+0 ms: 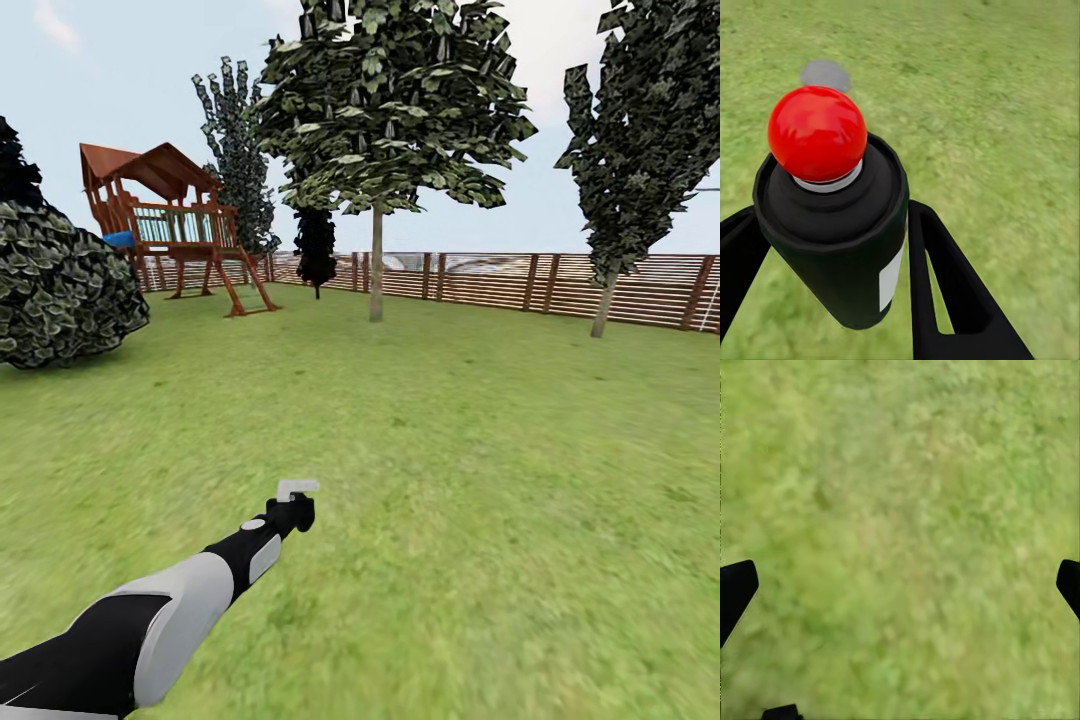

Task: In the garden, pick up the pesticide atomizer on the floor and spray pesticide onto both trees until each tree trunk is fully covered.

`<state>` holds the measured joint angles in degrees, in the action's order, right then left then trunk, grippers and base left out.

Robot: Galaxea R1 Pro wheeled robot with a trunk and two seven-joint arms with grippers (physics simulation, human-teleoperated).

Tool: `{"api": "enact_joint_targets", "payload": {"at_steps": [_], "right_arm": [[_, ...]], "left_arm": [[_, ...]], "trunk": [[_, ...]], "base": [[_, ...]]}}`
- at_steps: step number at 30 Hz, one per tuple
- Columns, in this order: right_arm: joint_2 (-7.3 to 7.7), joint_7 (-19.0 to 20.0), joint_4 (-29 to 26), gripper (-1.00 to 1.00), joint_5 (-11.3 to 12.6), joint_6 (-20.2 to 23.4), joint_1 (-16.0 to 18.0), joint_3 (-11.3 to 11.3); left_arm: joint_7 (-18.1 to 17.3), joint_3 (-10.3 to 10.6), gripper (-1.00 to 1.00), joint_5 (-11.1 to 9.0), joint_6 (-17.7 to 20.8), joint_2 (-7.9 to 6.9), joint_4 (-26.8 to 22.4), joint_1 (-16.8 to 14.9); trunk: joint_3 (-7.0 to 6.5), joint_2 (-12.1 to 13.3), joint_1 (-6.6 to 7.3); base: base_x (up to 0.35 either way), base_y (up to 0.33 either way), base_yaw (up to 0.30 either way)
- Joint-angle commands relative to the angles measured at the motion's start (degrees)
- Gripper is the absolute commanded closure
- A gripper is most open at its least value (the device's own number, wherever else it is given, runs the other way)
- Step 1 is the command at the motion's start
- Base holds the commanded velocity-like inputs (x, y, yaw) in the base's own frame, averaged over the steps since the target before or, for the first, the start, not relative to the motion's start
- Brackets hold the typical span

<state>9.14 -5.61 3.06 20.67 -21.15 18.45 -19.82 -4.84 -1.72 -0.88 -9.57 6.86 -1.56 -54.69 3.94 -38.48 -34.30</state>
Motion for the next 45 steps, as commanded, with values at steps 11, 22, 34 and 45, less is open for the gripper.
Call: {"api": "enact_joint_targets", "payload": {"at_steps": [11,22,34,45], "right_arm": [[-0.03,-0.02,0.19,-1.0,0.34,-0.29,0.09,-0.48],[-0.08,-0.01,0.19,-1.0,0.34,-0.29,0.09,-0.48],[-0.08,-0.01,0.19,-1.0,0.35,-0.29,0.09,-0.48],[-0.08,-0.01,0.19,-1.0,0.34,-0.29,0.09,-0.48]], "left_arm": [[-0.17,-0.12,1.0,0.0,-0.18,0.0,0.07,-0.07],[-0.17,-0.12,1.0,0.0,-0.18,0.0,0.07,-0.07],[-0.17,-0.12,1.0,0.0,-0.18,0.01,0.07,-0.07],[-0.17,-0.12,1.0,0.0,-0.18,0.01,0.07,-0.07]], "trunk": [[0.1,-0.08,-0.05],[0.1,-0.08,-0.05],[0.1,-0.08,-0.05],[0.1,-0.08,-0.05]], "base": [[0.35,0.0,0.0],[0.35,0.0,0.0],[0.35,0.0,0.0],[0.35,0.0,0.0]]}}
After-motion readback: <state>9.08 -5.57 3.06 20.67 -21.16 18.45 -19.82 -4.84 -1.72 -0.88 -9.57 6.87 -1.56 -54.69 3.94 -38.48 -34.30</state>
